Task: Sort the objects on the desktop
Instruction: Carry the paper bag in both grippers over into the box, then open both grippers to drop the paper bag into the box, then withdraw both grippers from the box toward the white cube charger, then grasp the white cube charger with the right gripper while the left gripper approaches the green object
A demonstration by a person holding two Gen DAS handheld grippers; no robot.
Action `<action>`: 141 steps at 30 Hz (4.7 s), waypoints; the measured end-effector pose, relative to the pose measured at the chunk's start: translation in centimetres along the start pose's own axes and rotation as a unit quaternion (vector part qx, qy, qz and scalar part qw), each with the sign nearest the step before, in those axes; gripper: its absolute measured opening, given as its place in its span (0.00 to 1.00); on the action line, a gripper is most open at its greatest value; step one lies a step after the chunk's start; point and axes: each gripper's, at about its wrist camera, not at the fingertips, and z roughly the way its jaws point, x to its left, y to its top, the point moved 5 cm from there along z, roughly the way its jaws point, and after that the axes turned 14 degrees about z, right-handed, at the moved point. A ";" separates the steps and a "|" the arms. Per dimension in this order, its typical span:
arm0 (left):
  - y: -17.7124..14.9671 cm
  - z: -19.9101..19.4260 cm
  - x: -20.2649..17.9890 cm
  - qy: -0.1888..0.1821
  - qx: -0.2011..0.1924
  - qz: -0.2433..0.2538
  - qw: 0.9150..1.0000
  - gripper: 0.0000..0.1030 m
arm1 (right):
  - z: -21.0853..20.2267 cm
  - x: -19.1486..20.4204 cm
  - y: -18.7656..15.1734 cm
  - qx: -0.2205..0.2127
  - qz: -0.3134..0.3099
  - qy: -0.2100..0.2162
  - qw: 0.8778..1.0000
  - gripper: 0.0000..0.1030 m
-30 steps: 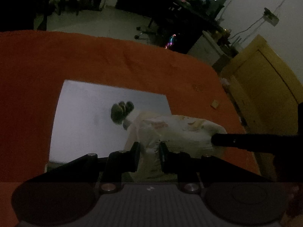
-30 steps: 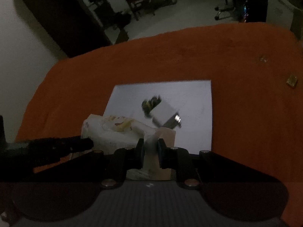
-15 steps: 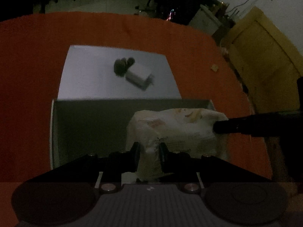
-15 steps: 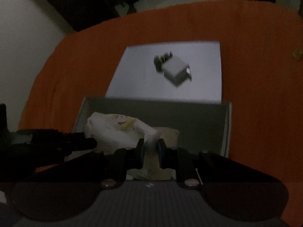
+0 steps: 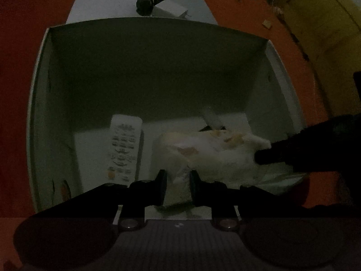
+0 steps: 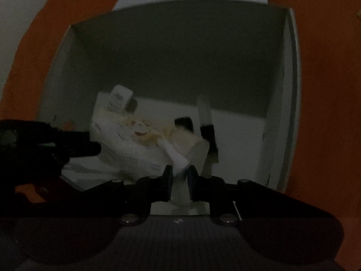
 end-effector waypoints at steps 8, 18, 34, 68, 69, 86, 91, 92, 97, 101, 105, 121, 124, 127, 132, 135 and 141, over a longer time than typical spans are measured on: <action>-0.9 2.0 0.0 -0.003 0.024 0.005 1.000 0.19 | 1.2 -0.5 -0.8 0.006 -0.003 -0.012 1.000 0.19; -1.0 1.7 -0.7 -0.006 0.019 0.031 0.999 0.19 | 1.4 -0.2 -0.9 -0.001 -0.005 -0.023 1.000 0.21; 1.7 -2.3 -0.1 0.013 -0.051 0.031 0.998 0.82 | -1.8 0.8 0.5 -0.016 0.027 -0.018 0.999 0.58; 19.4 -3.1 12.1 0.141 -0.075 -0.006 0.987 1.00 | -10.3 -0.9 24.3 -0.163 0.097 -0.014 0.982 1.00; 19.4 -2.8 12.4 0.140 -0.067 -0.014 0.988 1.00 | -9.6 -0.9 25.1 -0.160 0.092 -0.017 0.983 1.00; 22.9 1.6 15.9 0.064 -0.073 -0.116 0.989 1.00 | 3.4 5.7 28.4 -0.097 -0.290 -0.031 0.952 0.97; 23.5 2.7 16.2 0.062 -0.077 -0.127 0.987 1.00 | 5.4 5.4 28.3 -0.091 -0.316 -0.057 0.943 0.85; 23.8 2.9 16.1 0.059 -0.077 -0.125 0.987 1.00 | 5.5 5.2 28.4 -0.091 -0.315 -0.058 0.943 0.84; 25.1 3.7 15.3 0.059 -0.085 -0.109 0.989 1.00 | 5.6 4.5 28.5 -0.083 -0.302 -0.040 0.949 0.58; 26.3 4.6 14.1 0.067 -0.087 -0.082 0.991 1.00 | 5.1 3.8 28.2 -0.083 -0.280 -0.053 0.955 0.58; 27.4 5.8 13.0 0.078 -0.084 -0.058 0.992 1.00 | 4.4 2.0 27.7 -0.074 -0.228 -0.076 0.968 0.58; 30.5 11.0 11.5 0.088 -0.046 -0.025 0.995 0.99 | 3.7 -0.9 26.7 -0.065 -0.170 -0.083 0.980 0.59; 30.8 11.6 11.9 0.095 -0.049 -0.036 0.994 0.94 | 3.4 -0.9 26.6 -0.065 -0.168 -0.085 0.980 0.59; 30.9 12.5 12.0 0.092 -0.041 -0.041 0.994 0.76 | 3.5 -0.6 26.5 -0.068 -0.173 -0.088 0.979 0.60; 31.1 12.2 11.2 0.121 -0.058 -0.008 0.991 0.51 | 3.4 -0.6 26.5 -0.073 -0.168 -0.089 0.979 0.61; 30.4 11.9 11.4 0.109 -0.055 -0.014 0.992 0.50 | 4.1 -0.4 26.4 -0.076 -0.168 -0.091 0.979 0.61; 28.3 9.6 11.6 0.111 -0.042 0.026 0.993 0.40 | 5.1 0.2 26.3 -0.078 -0.169 -0.097 0.978 0.58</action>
